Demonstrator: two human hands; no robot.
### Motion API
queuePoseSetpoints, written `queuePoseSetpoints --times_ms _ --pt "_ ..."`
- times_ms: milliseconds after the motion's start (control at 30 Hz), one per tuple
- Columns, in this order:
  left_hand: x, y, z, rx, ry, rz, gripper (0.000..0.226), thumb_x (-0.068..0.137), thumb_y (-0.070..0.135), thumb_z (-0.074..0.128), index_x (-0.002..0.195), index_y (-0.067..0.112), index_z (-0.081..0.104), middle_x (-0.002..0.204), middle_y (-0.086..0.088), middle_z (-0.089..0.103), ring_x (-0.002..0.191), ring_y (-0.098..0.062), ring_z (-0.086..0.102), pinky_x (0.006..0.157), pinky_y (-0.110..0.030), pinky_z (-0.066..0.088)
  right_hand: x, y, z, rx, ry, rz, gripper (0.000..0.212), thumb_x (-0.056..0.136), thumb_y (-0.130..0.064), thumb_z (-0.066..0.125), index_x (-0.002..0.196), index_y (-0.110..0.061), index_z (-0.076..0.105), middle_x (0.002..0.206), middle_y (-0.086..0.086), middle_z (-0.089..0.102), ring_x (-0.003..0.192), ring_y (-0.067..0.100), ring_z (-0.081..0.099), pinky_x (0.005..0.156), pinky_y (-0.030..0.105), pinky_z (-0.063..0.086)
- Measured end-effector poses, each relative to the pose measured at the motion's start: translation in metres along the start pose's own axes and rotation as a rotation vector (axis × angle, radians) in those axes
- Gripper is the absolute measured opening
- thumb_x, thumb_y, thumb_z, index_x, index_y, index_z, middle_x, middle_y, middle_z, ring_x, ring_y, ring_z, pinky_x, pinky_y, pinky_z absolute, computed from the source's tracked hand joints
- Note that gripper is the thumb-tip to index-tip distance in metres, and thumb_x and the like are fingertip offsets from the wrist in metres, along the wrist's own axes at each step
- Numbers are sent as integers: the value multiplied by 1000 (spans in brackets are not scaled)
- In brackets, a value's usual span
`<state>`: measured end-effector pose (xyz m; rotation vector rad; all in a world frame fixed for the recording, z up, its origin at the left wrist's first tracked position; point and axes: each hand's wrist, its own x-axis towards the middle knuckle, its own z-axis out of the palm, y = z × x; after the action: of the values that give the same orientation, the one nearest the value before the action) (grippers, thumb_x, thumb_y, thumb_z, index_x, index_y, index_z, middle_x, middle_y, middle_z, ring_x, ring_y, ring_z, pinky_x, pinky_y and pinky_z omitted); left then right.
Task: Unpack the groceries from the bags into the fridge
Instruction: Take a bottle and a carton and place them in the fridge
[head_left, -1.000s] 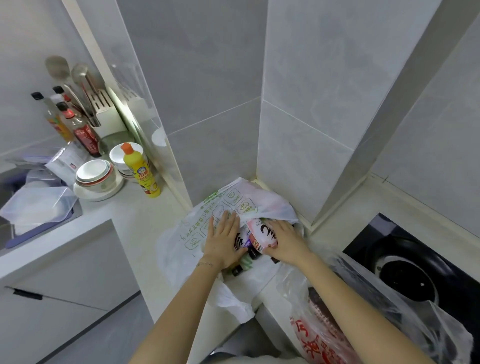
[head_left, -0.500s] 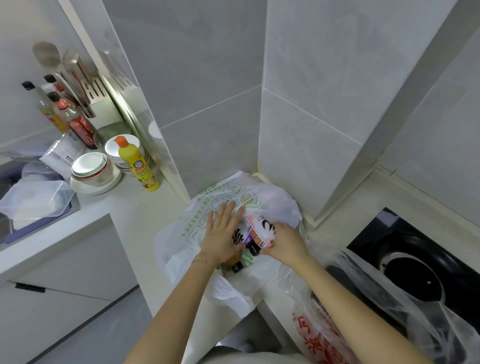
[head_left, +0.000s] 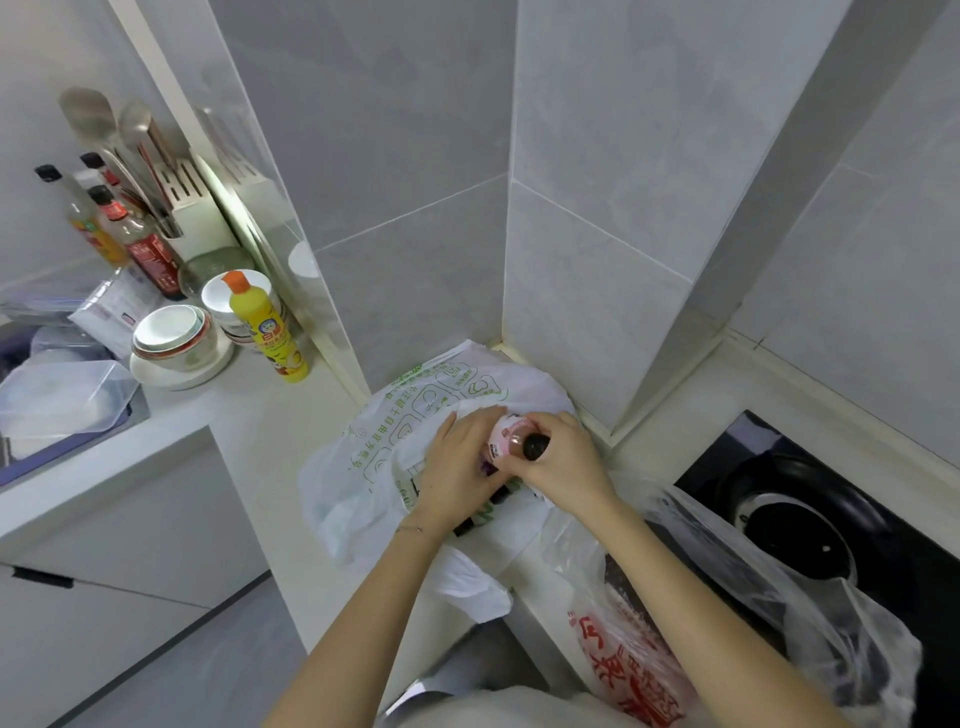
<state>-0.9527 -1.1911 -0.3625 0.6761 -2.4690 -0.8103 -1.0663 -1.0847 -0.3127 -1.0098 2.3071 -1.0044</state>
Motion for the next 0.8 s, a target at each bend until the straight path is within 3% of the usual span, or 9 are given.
queuePoseSetpoints --times_ms 100,200,367,567,800 --pt "-6 21 -24 -156 94 -132 53 73 49 73 120 34 55 113 19 64 103 -5 58 98 -37 44 -1 -15 -14 220 -26 -78 47 70 -29 83 111 -29 61 109 -8 54 96 -1 57 87 14 45" --pt "-24 34 -47 -278 175 -254 52 69 47 79 114 42 54 108 26 64 103 4 58 86 -25 49 -1 -25 -25 335 -131 -170 53 76 -31 80 124 -27 56 121 -12 54 112 0 52 96 18 43" --pt "-65 31 -84 -335 289 -344 62 67 32 89 119 34 57 111 28 63 106 6 58 88 -13 45 0 -24 -17 317 -210 -212 40 89 -29 67 127 -25 56 126 -14 55 115 -2 51 103 25 41" --pt "-115 7 -109 -307 320 -518 58 66 32 88 113 44 56 104 27 66 97 2 63 83 -22 50 2 -13 25 -14 -297 -330 41 88 -29 67 127 -21 59 128 -7 55 122 9 46 102 20 33" --pt "-146 -10 -105 -307 344 -639 56 68 27 86 114 38 55 102 27 65 94 1 63 74 -6 44 4 -4 73 -323 -525 -476 28 86 -30 66 113 -21 67 117 -5 62 117 17 48 100 28 36"
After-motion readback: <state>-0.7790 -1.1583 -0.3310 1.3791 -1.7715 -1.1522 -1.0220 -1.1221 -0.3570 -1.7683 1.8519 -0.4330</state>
